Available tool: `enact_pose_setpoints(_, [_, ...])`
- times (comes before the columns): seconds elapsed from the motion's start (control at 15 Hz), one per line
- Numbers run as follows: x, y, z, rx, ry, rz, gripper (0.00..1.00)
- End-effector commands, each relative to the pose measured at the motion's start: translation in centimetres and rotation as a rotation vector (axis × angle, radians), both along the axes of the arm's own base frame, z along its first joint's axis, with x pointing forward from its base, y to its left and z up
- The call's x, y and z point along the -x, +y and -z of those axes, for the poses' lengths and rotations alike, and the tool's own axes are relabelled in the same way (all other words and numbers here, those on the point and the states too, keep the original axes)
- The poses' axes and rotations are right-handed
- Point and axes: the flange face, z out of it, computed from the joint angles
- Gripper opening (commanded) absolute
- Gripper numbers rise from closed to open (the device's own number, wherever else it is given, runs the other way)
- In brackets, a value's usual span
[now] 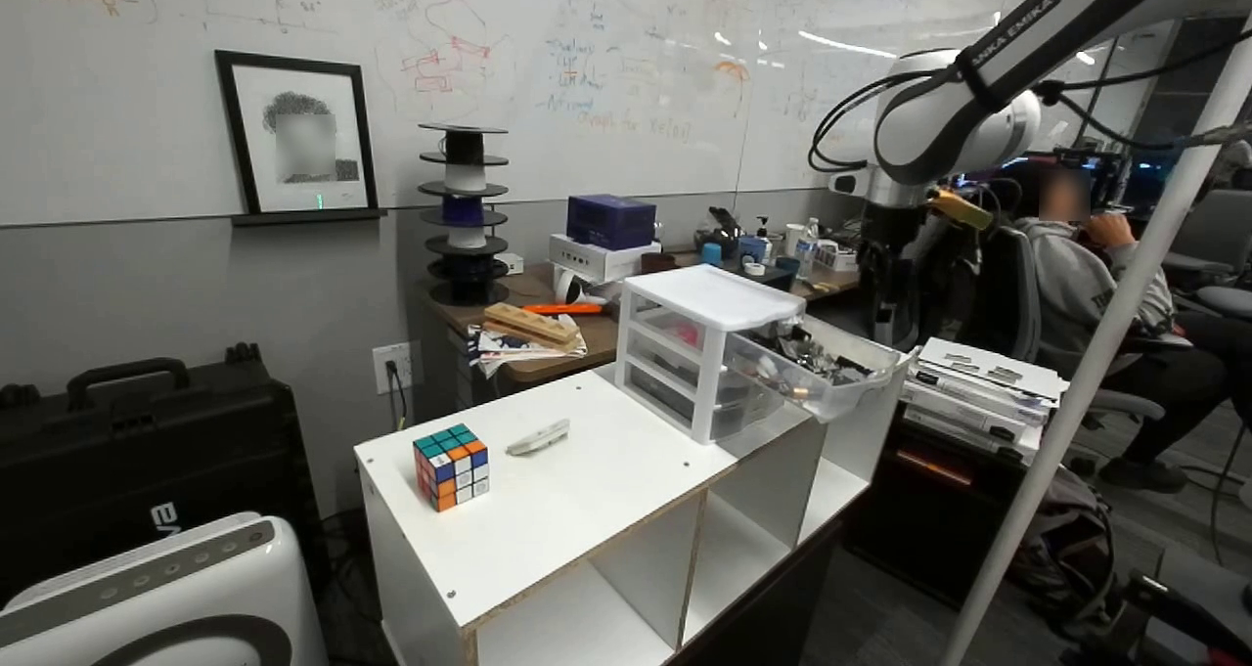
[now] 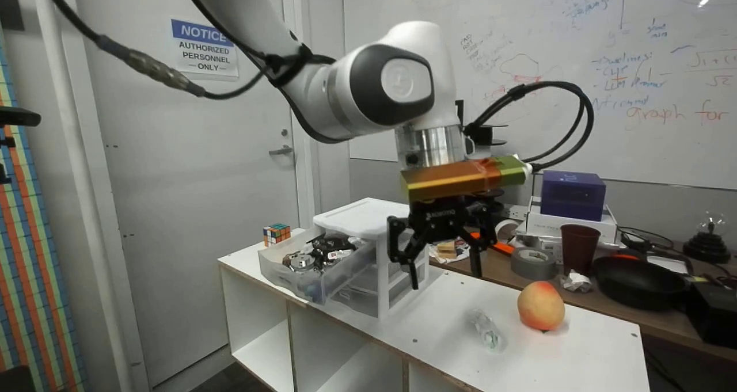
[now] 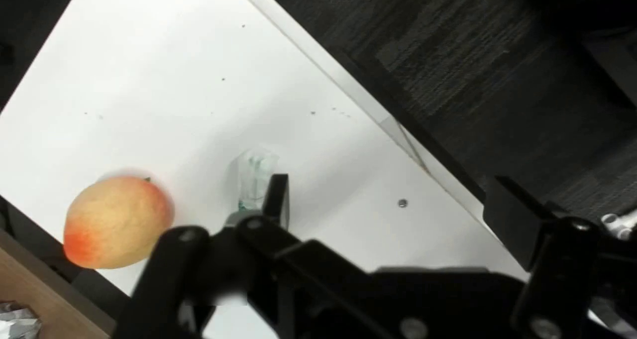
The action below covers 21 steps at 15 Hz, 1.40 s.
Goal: Pick up the white objects on the right and left side of the table and put them in the open drawer and close it
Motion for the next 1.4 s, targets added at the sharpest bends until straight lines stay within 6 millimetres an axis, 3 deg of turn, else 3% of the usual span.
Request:
enact_pose_setpoints(0.0, [-4.8,-2.4,3.0,0.000,-0.080,0.012,1.00])
enact_pose_setpoints(0.47, [-10.2,-5.8,6.7,-0.055,-0.142,0.061,1.00])
enact_pose_setpoints(0.73, [-11.9,-5.5,8.3,-0.110,-0.122,0.054,1.00])
enact_pose_setpoints(1.07, [-12.5,-4.5,10.2,-0.151,-0.034,0.040,0.98])
enact_pose_setpoints(1.2, [-12.3,-4.6,11.0,-0.149,0.011,0.034,0.74])
enact_pose_setpoints(1.33, [-11.5,-4.7,11.9,-0.152,0.084,0.015,0.59])
